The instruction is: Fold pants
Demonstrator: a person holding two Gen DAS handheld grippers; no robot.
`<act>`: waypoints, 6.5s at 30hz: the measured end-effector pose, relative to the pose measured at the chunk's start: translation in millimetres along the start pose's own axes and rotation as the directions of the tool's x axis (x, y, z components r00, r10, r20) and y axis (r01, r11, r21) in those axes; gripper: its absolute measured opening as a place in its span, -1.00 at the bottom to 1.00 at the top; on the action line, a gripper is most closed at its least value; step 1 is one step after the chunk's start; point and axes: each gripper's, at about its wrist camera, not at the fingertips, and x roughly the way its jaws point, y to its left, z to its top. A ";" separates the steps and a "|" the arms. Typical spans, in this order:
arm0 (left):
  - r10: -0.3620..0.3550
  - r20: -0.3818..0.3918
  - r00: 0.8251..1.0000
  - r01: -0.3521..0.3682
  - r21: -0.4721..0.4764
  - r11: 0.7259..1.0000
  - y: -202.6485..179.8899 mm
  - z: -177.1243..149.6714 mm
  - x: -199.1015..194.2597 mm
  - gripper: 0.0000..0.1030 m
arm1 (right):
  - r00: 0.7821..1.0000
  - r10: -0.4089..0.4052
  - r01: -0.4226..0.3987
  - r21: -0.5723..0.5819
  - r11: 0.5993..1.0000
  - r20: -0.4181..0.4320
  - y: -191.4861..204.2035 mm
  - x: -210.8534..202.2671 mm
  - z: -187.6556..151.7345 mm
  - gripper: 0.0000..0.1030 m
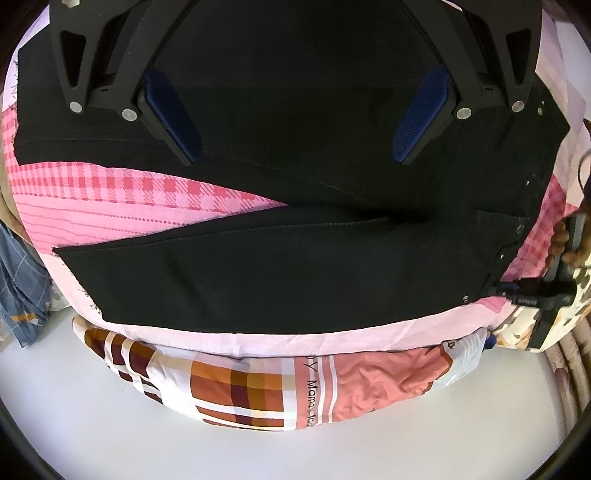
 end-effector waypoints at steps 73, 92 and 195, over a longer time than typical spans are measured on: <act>-0.242 0.310 0.920 0.381 -0.553 0.741 -51.5 -161.6 -94.3 -0.02 | 0.844 0.537 -0.479 0.478 0.736 0.019 -68.4 25.1 5.4 -0.89; -0.111 0.202 0.973 0.209 -0.569 0.795 -69.9 -276.3 -113.6 -0.67 | 0.811 0.580 -0.469 0.507 0.724 -0.078 -61.8 -6.5 -93.7 -0.89; 0.073 -0.008 0.997 -0.073 -0.209 0.975 -209.7 -276.0 -50.3 0.27 | 0.877 0.372 -0.424 0.853 0.304 0.303 -300.5 -66.2 -245.4 -0.81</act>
